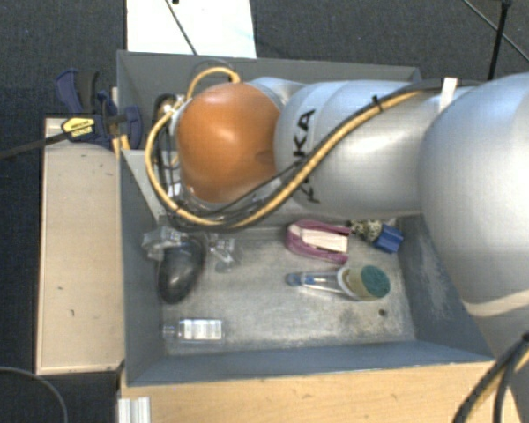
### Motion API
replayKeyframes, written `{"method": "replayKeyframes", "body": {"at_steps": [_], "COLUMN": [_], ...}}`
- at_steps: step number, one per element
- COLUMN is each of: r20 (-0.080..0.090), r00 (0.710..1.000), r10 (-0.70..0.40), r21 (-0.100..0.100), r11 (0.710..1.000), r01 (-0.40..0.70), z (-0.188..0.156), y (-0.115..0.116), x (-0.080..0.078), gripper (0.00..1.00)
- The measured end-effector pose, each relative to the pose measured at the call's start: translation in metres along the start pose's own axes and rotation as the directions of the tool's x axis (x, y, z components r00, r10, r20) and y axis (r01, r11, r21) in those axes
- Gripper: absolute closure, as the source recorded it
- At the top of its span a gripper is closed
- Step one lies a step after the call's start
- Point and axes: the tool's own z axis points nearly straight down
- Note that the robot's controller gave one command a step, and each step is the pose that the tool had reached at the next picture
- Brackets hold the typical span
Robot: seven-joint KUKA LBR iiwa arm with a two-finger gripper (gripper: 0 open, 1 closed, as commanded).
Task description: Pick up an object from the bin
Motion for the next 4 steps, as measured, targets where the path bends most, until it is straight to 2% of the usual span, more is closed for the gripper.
{"method": "replayKeyframes", "body": {"at_steps": [1, 2, 3, 4], "r20": [-0.003, -0.003, -0.001, 0.000], "r00": [0.934, 0.938, 0.939, 0.942], "r10": [-0.356, -0.345, -0.343, -0.336], "r21": [-0.007, -0.009, -0.008, -0.003], "r11": [0.934, 0.938, 0.939, 0.942], "r01": [0.356, 0.345, 0.343, 0.336], "z": [0.048, 0.047, 0.047, 0.023], "y": [0.006, 0.005, 0.006, 0.005], "x": [0.000, 0.000, -0.001, -0.002], "gripper": [0.00, 0.00, 1.00, 1.00]}}
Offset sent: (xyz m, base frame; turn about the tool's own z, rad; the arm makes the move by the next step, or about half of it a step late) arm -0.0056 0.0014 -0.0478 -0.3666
